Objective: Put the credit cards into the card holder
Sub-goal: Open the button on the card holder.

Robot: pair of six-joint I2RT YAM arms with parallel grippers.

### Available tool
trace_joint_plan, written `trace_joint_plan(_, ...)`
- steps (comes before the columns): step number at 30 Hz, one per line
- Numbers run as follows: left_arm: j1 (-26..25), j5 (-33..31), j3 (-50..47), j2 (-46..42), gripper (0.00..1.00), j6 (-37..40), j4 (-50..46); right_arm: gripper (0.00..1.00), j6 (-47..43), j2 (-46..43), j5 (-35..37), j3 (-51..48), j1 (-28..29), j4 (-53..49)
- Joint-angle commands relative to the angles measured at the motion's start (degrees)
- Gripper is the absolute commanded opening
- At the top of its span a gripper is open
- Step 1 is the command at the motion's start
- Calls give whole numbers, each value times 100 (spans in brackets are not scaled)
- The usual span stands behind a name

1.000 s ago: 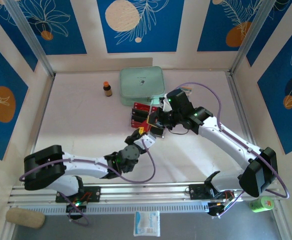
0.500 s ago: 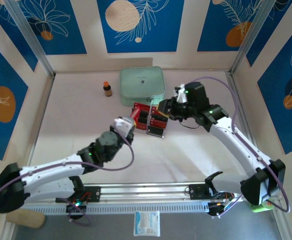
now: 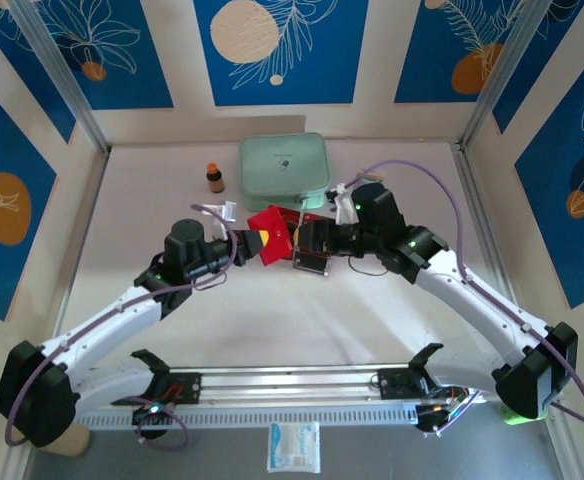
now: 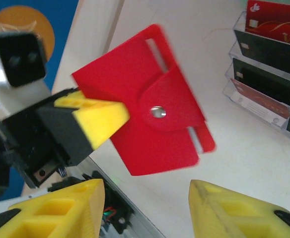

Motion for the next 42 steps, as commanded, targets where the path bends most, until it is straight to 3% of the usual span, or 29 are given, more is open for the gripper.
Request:
trace_joint_plan(1, 100, 863, 316, 143, 0, -934, 643, 50, -473, 206, 904, 286, 302, -312)
trace_joint_plan(7, 138, 920, 302, 262, 0, -1480, 886, 56, -591, 770, 1884, 777, 633, -920)
trace_joint_plan(19, 164, 1129, 390, 419, 0, -1726, 735, 57, -915, 1143, 2460, 939, 1077, -606)
trace_joint_plan(24, 164, 1236, 374, 482, 0, -1799, 836, 55, -842, 1253, 2887, 768, 1096, -333)
trace_joint_plan(34, 163, 1395, 328, 470, 0, -1832, 975, 44, -43, 1265, 4472, 109, 724, -1001)
trace_joint_plan(38, 162, 1460, 311, 454, 0, -1812, 1009, 43, 155, 792, 4328, -355, 173, -1179)
trace_joint_plan(42, 207, 1572, 246, 550, 0, -1710, 1212, 45, 26, -131, 3549, -737, -200, -1164)
